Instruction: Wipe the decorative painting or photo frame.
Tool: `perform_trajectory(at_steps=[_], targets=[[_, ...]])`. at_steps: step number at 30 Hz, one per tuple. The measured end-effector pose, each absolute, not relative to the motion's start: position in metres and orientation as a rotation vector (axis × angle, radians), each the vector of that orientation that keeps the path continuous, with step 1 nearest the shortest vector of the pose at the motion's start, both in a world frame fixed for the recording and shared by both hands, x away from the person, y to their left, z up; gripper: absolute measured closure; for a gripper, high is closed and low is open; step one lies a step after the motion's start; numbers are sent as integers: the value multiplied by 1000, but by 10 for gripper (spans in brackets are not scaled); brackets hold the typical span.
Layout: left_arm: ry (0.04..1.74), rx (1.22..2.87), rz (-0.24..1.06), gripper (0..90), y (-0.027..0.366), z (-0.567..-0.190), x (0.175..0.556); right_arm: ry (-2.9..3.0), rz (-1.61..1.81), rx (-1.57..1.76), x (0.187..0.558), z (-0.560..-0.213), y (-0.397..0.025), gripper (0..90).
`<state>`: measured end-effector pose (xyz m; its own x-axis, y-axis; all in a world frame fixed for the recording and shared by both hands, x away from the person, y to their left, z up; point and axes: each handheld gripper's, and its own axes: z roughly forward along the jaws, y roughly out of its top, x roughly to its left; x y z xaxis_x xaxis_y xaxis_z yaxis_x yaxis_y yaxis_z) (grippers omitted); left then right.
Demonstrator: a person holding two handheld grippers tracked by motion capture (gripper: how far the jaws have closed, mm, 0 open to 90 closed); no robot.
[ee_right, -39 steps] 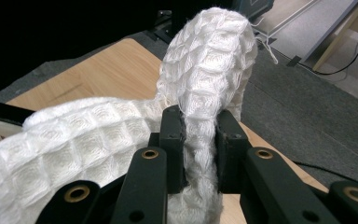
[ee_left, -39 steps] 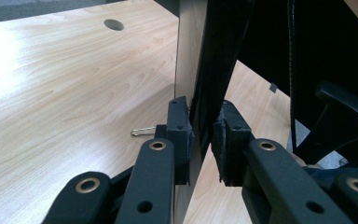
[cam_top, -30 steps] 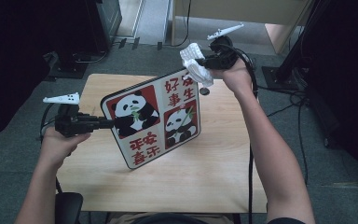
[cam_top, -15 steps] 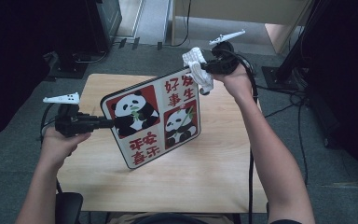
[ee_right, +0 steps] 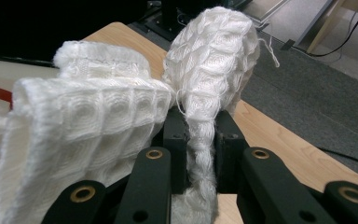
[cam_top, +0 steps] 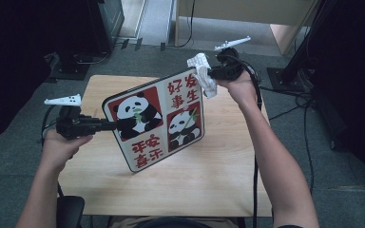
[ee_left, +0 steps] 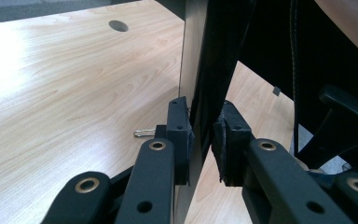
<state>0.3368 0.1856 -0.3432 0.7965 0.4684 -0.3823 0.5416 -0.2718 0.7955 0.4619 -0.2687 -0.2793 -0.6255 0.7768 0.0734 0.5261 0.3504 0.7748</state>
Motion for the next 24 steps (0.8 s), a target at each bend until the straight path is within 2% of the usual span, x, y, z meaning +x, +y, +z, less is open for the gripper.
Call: perform_trajectory(at_steps=[24], targets=[[765, 1910, -78, 781, 186, -344, 337, 2322, 1164, 1189, 455, -302, -274, 791]])
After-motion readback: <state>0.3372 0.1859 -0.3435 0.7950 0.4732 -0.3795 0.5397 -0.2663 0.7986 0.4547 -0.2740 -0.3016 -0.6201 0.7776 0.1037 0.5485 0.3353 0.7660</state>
